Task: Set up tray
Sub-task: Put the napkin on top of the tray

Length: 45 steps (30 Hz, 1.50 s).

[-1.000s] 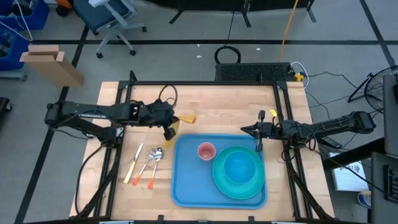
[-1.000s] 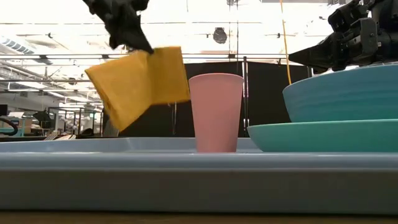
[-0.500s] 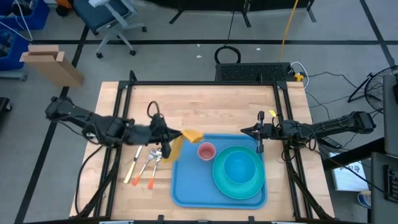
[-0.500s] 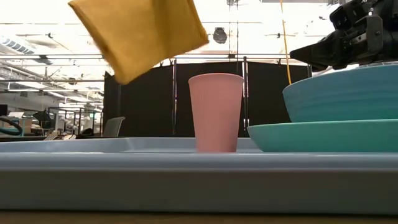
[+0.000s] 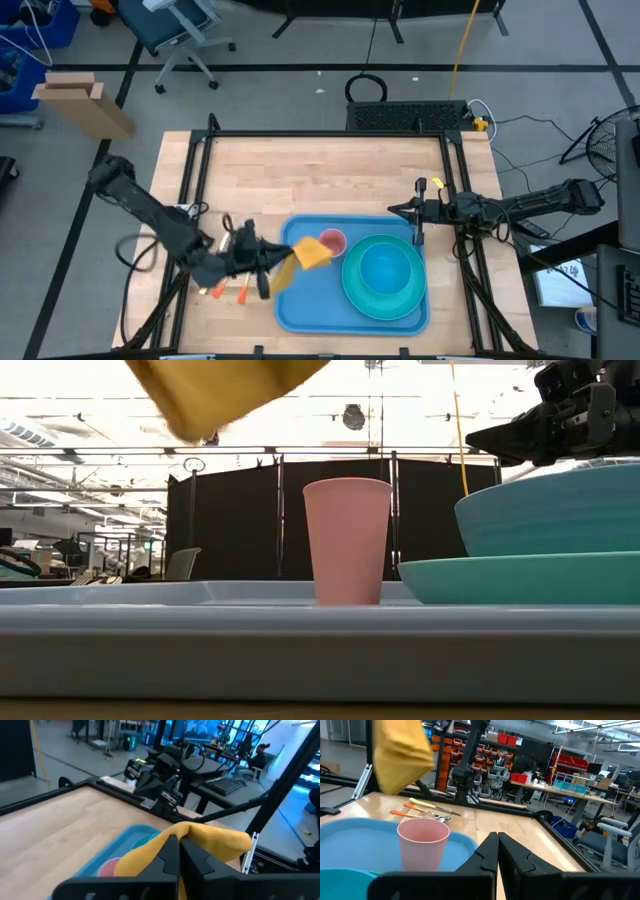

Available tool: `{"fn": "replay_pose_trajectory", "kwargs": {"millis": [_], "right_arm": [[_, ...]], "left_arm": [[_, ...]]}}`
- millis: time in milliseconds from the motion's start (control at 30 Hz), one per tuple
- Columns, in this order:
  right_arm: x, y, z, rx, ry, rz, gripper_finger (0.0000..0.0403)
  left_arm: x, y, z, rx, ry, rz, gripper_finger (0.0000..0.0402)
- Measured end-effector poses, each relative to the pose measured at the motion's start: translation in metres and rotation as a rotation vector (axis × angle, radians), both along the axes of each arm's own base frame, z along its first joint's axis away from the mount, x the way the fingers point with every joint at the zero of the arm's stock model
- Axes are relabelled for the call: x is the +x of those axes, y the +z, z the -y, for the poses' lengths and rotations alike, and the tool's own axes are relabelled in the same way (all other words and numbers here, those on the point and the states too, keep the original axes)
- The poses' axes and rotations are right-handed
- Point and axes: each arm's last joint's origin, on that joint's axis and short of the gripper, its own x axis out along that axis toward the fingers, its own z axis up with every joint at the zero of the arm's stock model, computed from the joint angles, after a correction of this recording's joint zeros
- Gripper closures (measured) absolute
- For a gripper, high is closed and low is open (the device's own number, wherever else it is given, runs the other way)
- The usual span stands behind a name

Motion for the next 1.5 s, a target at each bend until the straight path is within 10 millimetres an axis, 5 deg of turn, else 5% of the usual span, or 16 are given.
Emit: {"fn": "replay_pose_trajectory", "kwargs": {"millis": [300, 533, 733, 1267, 1500], "right_arm": [[0.000, 0.000, -0.003, 0.082, 0.110, -0.001, 0.0403], [0.000, 0.000, -0.004, 0.109, 0.137, 0.006, 0.0403], [0.000, 0.000, -0.005, 0.153, 0.161, 0.005, 0.0403], [0.000, 0.001, -0.005, 0.152, 0.160, 0.011, 0.0403], [0.000, 0.001, -0.005, 0.145, 0.159, 0.011, 0.0403]], "left_arm": [[0.030, -0.042, 0.064, -0.054, -0.042, 0.250, 0.0401], [0.043, -0.091, 0.085, -0.098, -0.081, 0.245, 0.0401], [0.042, -0.114, 0.084, -0.124, -0.057, 0.220, 0.0401], [0.014, -0.175, 0.044, -0.178, 0.072, 0.119, 0.0401], [0.027, -0.163, 0.046, -0.194, -0.016, 0.147, 0.0401]]}}
